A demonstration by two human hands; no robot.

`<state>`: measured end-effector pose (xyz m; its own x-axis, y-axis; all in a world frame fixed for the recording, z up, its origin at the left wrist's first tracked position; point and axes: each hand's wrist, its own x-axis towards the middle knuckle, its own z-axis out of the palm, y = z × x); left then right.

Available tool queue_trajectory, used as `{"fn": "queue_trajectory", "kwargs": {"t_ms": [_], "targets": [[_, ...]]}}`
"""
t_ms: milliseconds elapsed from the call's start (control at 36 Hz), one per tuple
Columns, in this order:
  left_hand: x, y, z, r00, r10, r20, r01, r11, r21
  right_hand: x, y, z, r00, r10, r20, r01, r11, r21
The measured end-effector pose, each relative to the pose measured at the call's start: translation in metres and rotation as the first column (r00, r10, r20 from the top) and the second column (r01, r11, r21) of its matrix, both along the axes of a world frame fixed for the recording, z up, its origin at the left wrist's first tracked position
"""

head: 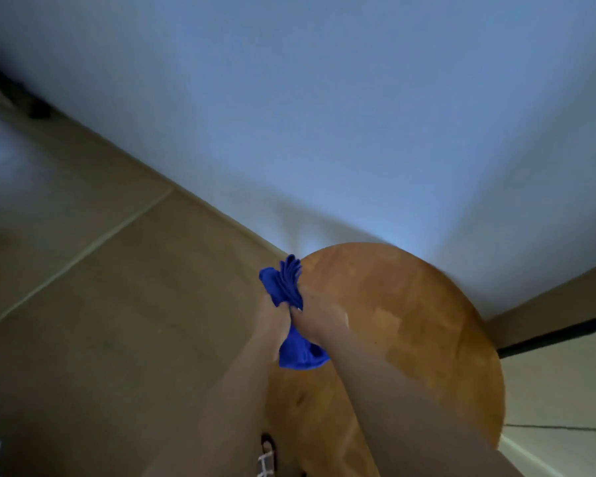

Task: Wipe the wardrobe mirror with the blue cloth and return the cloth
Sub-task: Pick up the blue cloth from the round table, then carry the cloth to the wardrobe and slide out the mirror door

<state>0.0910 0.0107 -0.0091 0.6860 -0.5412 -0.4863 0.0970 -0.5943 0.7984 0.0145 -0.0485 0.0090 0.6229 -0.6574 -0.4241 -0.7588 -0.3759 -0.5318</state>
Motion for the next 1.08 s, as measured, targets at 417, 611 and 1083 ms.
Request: {"fn": "queue_trajectory", "kwargs": {"t_ms": [417, 611, 1083], "targets": [[0.125, 0.121, 0.044, 0.829, 0.004, 0.559, -0.124, 0.977, 0.176, 0.149, 0.084, 0.040, 0.922, 0.380, -0.070, -0.386, 0.900, -0.202], [0.211, 0.197, 0.059, 0.601, -0.443, 0.665, -0.105, 0.782, 0.614, 0.247, 0.134, 0.060, 0.782, 0.616, -0.092, -0.609, 0.726, -0.320], [0.402, 0.278, 0.063, 0.699, -0.394, 0.597, -0.116, 0.761, 0.638, 0.445, 0.205, 0.069, 0.519, 0.830, -0.203, -0.814, 0.407, -0.414]]}}
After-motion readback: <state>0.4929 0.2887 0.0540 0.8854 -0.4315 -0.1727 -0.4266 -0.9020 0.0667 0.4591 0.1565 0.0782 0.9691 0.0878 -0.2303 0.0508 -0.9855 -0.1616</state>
